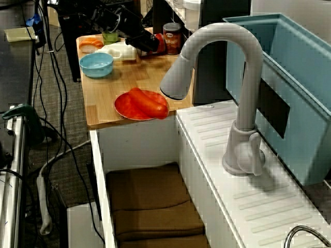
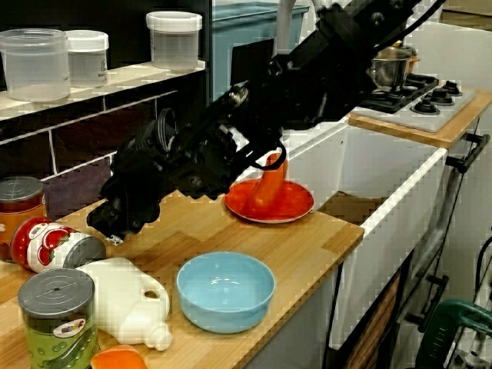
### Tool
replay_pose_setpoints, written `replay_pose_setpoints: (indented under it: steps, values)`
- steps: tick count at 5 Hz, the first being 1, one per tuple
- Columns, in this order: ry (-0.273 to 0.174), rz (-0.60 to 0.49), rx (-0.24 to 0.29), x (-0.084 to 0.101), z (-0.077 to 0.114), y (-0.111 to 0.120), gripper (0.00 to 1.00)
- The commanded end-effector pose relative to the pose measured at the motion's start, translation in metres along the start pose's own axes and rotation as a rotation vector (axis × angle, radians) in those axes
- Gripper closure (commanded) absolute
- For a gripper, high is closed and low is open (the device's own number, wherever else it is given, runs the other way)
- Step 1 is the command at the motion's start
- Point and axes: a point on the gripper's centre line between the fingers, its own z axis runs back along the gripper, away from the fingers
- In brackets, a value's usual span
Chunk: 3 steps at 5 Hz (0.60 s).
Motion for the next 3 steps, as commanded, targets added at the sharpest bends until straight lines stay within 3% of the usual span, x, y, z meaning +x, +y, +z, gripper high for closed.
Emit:
replay_pose_setpoints:
  steps: [1, 3]
  values:
    - [0.015, -0.112, -0.085, 0.0197, 0.0268, -0.0101, 0.00]
    - [0.139, -0.217, -0.163, 0.0219, 0.0333, -0.0152, 0.00]
